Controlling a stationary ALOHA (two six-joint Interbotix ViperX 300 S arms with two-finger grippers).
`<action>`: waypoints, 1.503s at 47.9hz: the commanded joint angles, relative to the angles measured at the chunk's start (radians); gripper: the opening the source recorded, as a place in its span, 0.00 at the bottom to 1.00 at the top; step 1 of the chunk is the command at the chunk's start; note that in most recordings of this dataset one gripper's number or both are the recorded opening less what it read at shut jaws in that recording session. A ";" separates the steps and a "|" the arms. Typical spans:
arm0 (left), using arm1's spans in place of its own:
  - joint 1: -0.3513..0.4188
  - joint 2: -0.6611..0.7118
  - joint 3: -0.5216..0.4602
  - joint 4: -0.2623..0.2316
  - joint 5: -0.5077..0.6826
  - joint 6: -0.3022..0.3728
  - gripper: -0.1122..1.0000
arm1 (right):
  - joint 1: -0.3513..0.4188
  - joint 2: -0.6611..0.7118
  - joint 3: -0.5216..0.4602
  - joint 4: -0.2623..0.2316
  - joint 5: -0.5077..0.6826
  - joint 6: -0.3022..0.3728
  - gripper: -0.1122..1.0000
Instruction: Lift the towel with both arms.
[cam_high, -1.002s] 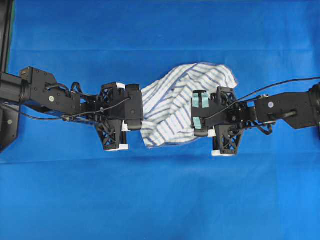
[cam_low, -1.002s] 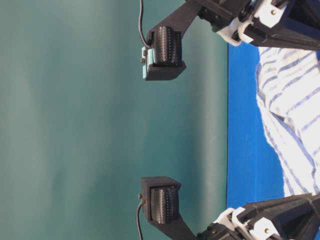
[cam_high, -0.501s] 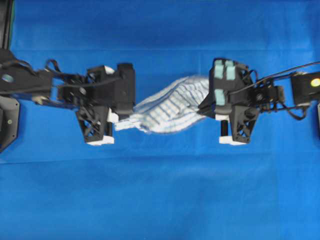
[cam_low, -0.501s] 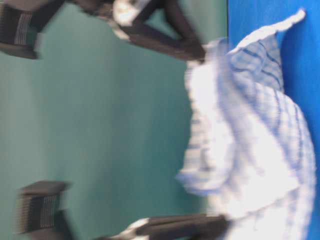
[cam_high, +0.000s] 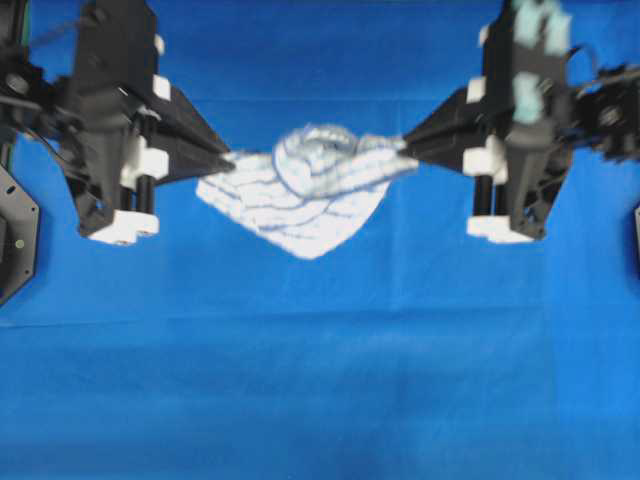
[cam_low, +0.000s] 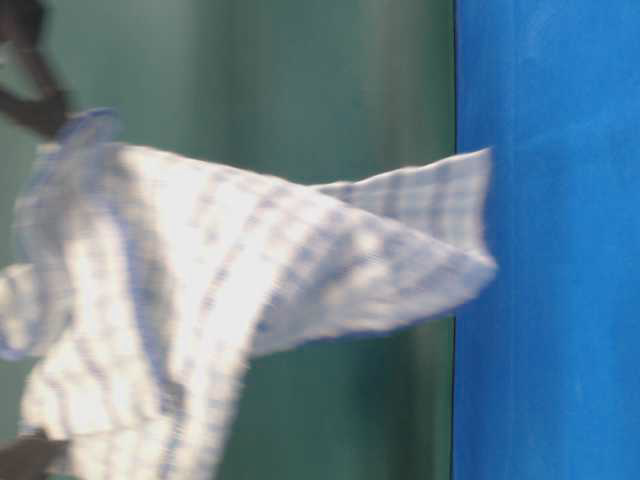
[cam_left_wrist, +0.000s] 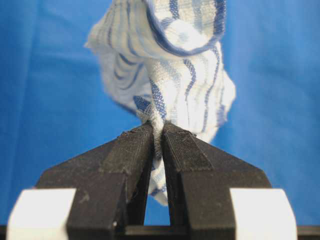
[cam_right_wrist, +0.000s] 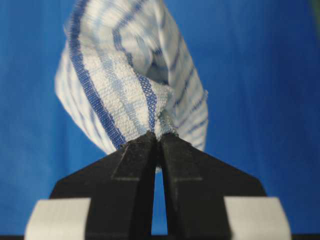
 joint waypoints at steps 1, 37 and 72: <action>0.015 -0.021 -0.071 0.000 0.020 0.003 0.15 | 0.000 -0.020 -0.084 -0.014 0.031 -0.005 0.14; 0.018 -0.011 -0.236 0.003 0.107 0.012 0.15 | -0.002 -0.020 -0.241 -0.015 0.127 -0.025 0.14; 0.006 -0.014 -0.198 0.003 0.074 0.014 0.89 | -0.002 -0.021 -0.212 -0.038 0.132 -0.006 0.68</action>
